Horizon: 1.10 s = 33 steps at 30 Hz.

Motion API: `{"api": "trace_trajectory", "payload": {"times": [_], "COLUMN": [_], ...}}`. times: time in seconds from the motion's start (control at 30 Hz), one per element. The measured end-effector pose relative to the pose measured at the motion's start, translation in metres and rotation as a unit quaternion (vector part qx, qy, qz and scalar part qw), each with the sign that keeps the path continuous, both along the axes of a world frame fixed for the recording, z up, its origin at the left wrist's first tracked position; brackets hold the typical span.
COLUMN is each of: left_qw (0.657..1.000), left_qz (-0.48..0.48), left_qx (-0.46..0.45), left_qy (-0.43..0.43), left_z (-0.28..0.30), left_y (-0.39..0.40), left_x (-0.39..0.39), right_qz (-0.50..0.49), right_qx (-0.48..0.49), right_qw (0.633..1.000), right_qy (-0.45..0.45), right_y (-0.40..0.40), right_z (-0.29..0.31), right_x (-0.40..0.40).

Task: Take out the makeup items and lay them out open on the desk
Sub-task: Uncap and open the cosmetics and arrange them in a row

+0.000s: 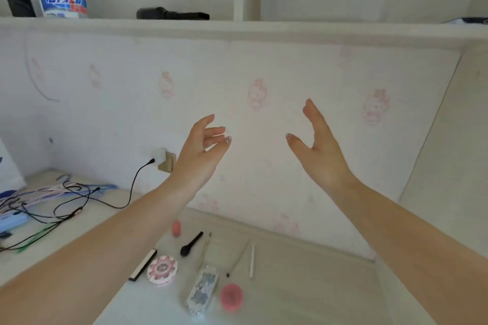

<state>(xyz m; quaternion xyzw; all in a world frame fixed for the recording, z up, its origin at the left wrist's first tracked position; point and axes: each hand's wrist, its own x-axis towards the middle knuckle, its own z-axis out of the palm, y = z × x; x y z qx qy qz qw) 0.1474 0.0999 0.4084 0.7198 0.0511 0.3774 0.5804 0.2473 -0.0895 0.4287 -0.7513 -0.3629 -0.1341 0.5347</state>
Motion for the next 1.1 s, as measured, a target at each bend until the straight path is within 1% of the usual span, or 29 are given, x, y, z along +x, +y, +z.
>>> {"api": "trace_trajectory", "payload": {"times": [0.1, 0.23, 0.3, 0.4, 0.53, 0.67, 0.8, 0.9, 1.0, 1.1], "left_qw": [0.999, 0.998, 0.997, 0.993, 0.989, 0.983, 0.973, 0.966, 0.961, 0.962], "left_qz": [0.005, -0.003, -0.005, -0.018, -0.024, -0.040, -0.054, -0.060, -0.060, -0.058], "left_qx": [-0.011, -0.014, -0.016, -0.025, -0.034, -0.045, -0.030, -0.035, -0.038, -0.037], "left_qy": [0.032, 0.065, 0.080, 0.115, 0.140, 0.172, 0.221, 0.249, 0.268, 0.265], "left_z": [-0.030, -0.070, -0.092, -0.124, -0.148, -0.165, -0.188, -0.210, -0.230, -0.255], "left_y": [0.014, 0.045, 0.067, 0.120, 0.192, 0.273, 0.324, 0.347, 0.359, 0.368], "left_x": [-0.009, -0.018, -0.022, -0.026, -0.024, -0.016, -0.011, -0.010, -0.010, -0.006], "right_qz": [0.016, 0.008, 0.005, 0.001, 0.001, -0.020, -0.028, -0.039, -0.043, -0.038], "right_qx": [-0.029, -0.072, -0.104, -0.145, -0.150, -0.153, -0.176, -0.171, -0.166, -0.174], "right_qw": [0.999, 0.995, 0.991, 0.986, 0.983, 0.971, 0.961, 0.955, 0.956, 0.956], "right_qy": [0.038, 0.072, 0.081, 0.088, 0.106, 0.180, 0.212, 0.238, 0.239, 0.234], "right_y": [0.011, 0.025, 0.037, 0.079, 0.140, 0.221, 0.276, 0.301, 0.314, 0.323], "right_z": [-0.031, -0.068, -0.085, -0.112, -0.139, -0.174, -0.205, -0.223, -0.239, -0.260], "right_x": [-0.008, -0.015, -0.018, -0.017, -0.013, -0.010, -0.006, -0.007, -0.009, -0.005]}}
